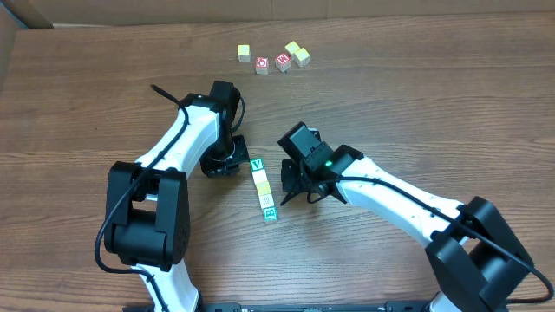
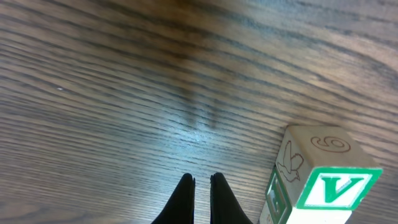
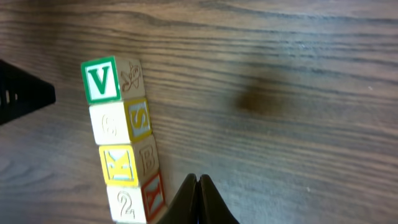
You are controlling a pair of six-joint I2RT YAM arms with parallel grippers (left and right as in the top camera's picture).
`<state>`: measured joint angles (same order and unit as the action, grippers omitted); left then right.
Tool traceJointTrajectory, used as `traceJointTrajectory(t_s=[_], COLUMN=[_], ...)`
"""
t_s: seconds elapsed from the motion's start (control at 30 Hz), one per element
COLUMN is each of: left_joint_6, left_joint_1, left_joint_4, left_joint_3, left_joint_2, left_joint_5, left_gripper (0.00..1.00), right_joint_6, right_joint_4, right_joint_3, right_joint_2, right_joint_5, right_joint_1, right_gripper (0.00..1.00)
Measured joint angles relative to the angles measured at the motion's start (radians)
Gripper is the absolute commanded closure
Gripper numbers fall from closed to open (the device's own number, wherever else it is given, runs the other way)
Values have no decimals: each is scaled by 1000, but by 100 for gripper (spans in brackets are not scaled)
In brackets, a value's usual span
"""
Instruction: Flip 5 blocks
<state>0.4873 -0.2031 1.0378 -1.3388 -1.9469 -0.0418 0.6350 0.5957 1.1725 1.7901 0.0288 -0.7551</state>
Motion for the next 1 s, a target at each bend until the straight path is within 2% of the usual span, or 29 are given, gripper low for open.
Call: traceJointTrajectory(t_s=[0.47, 1.0], left_joint_6=[-50, -116], left_joint_1=[-53, -66], left_joint_4=[-139, -154], left_joint_3=[102, 102], left_joint_2=[0, 0], left_joint_5=[-44, -68], left_gripper=[96, 96], right_joint_6=[-7, -7], right_joint_4=[-11, 1], right_joint_3=[0, 0], right_joint_2=[8, 8], right_joint_5=[-114, -126], right_joint_1=[8, 30], right_gripper=[96, 96])
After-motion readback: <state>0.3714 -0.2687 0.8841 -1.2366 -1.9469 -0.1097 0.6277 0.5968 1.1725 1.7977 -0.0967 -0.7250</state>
